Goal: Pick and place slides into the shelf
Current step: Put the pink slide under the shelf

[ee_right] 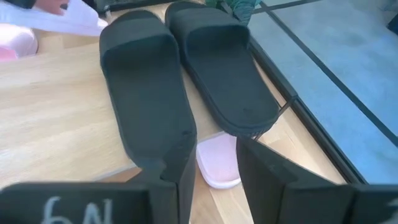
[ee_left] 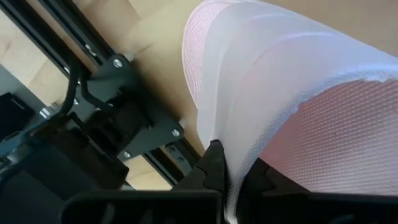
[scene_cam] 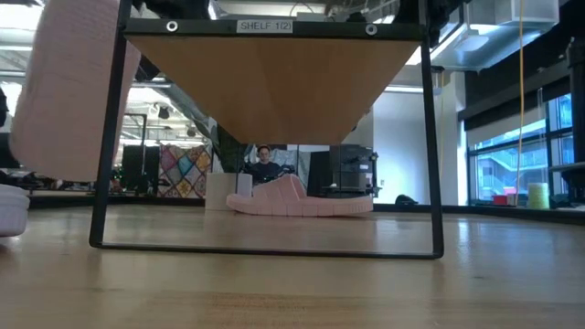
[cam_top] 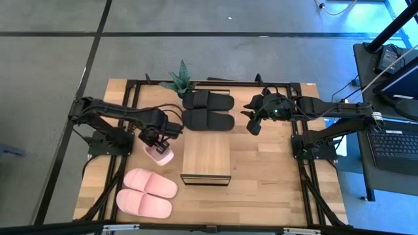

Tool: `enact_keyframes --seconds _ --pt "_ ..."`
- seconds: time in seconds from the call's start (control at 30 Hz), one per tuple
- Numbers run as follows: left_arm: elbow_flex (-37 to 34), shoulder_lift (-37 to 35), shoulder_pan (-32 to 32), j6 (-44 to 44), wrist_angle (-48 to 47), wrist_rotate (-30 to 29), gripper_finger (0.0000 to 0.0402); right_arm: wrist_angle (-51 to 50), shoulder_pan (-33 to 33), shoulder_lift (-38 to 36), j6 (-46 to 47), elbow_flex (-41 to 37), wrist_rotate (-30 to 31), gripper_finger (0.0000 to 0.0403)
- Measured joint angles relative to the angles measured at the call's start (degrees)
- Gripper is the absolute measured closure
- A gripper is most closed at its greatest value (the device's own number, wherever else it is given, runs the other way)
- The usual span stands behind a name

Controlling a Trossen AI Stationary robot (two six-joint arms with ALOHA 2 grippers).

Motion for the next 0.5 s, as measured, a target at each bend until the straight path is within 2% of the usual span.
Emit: enact_keyframes --seconds 0.2,0.33,0.4,0.5 --pt "0.58 0.02 -3.58 0.02 -0.13 4.03 0.0401 0.00 0.00 0.00 -0.19 0.00 0.00 0.0287" --pt "5.26 0.02 -6.54 -0.01 -0.12 5.57 0.0401 0.00 0.02 0.00 -0.10 0.00 0.00 0.0287" --pt "9.16 -0.07 -7.79 -0.04 -0.04 5.18 0.0401 0.01 0.01 0.00 -0.06 0.00 0.00 0.0287" --pt "16.08 -0.15 -9.35 -1.52 -0.02 -0.05 0.0401 0.08 0.02 0.00 1.18 0.00 -0.01 0.0287"
